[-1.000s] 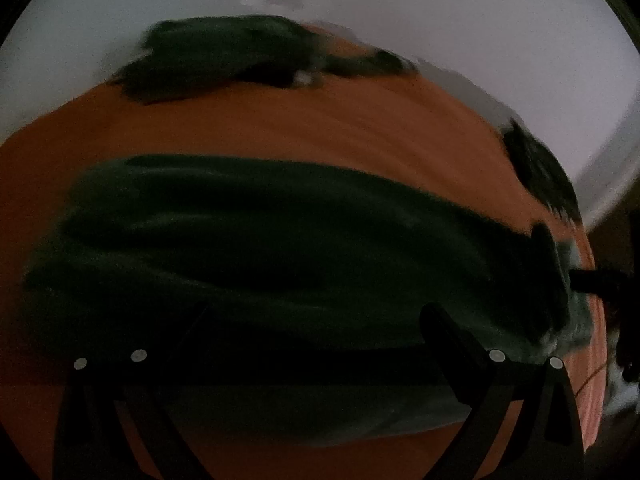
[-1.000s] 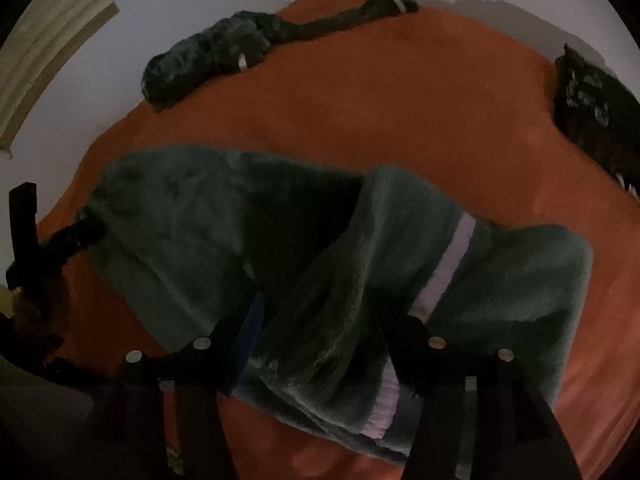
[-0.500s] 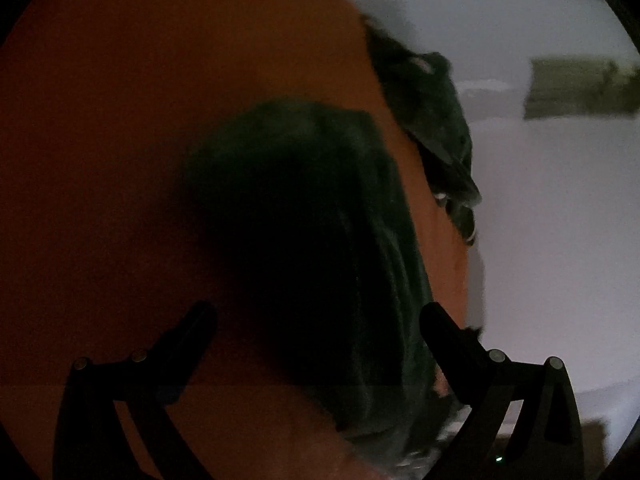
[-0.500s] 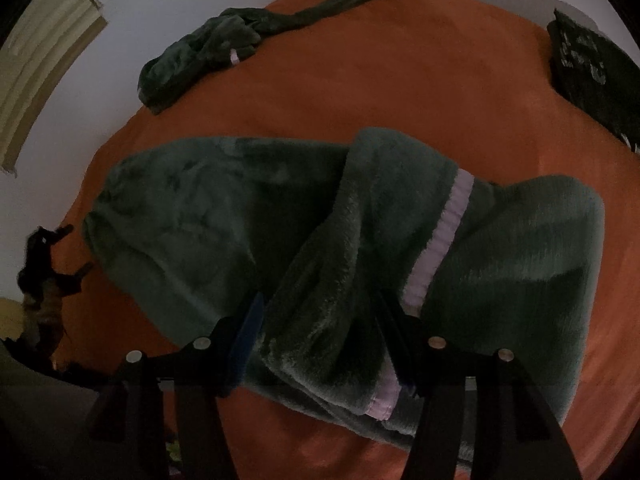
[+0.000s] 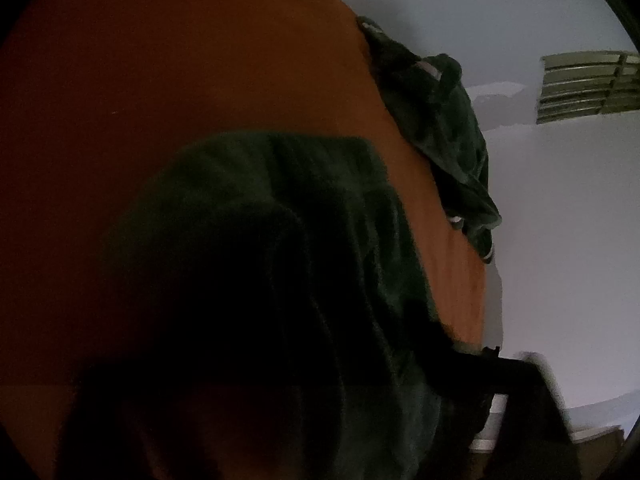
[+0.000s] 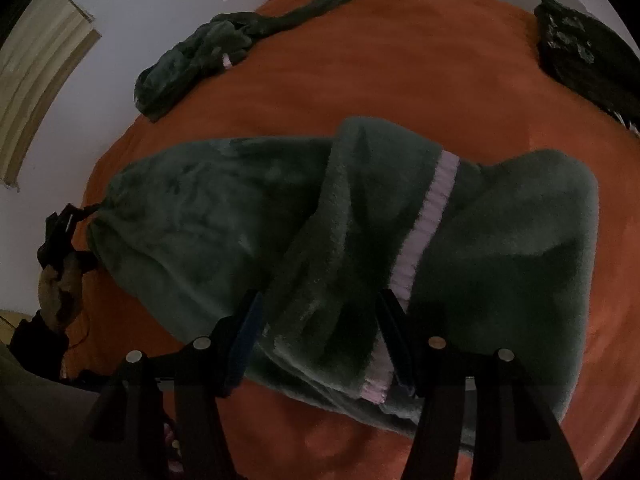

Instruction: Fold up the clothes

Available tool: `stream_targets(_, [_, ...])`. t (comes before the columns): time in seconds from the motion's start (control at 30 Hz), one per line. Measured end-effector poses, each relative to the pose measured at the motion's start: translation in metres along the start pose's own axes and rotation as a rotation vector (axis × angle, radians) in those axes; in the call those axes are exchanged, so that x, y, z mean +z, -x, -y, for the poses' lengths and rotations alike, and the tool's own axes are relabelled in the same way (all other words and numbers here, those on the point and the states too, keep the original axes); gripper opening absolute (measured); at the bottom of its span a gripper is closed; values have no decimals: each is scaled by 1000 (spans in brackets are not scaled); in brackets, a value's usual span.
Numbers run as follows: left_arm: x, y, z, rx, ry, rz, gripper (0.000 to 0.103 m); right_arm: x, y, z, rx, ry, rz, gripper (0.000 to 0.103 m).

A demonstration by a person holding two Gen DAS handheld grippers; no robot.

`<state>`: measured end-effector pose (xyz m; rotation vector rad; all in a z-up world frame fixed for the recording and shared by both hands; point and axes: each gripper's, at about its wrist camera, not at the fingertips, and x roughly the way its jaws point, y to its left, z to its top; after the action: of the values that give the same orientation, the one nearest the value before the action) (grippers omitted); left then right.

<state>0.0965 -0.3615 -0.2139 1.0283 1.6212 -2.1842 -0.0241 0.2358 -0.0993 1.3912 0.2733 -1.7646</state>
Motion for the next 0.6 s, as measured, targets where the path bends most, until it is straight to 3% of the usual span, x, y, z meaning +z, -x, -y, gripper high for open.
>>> stream_targets(0.03, [-1,2,7,-4,-18,17,20,-1,1,3,-5,-10,4,58])
stream_targets(0.1, [-7,14,24,-11,-87,76,19,-2,4,10,-12,-33,14,58])
stream_targets(0.23, [-42,38,107,18,-449,168,18,-7,31,22,-16,-91,94,58])
stream_targets(0.3, [-69,43,151,-10,-632,177,18,-10,48,26,-40,-96,142,58])
stream_targets(0.37, [-106,44,203,-91,-831,151,17,-15,62,30,-72,-108,180,58])
stream_targets(0.5, [-224,41,302,-338,-1224,10,17,-31,87,46,-117,-177,245,58])
stream_targets(0.53, [-253,40,322,-397,-1307,-24,18,-37,94,51,-123,-199,276,58])
stream_targets(0.6, [-319,27,350,-452,-1450,-138,33,-48,109,61,-137,-244,340,58])
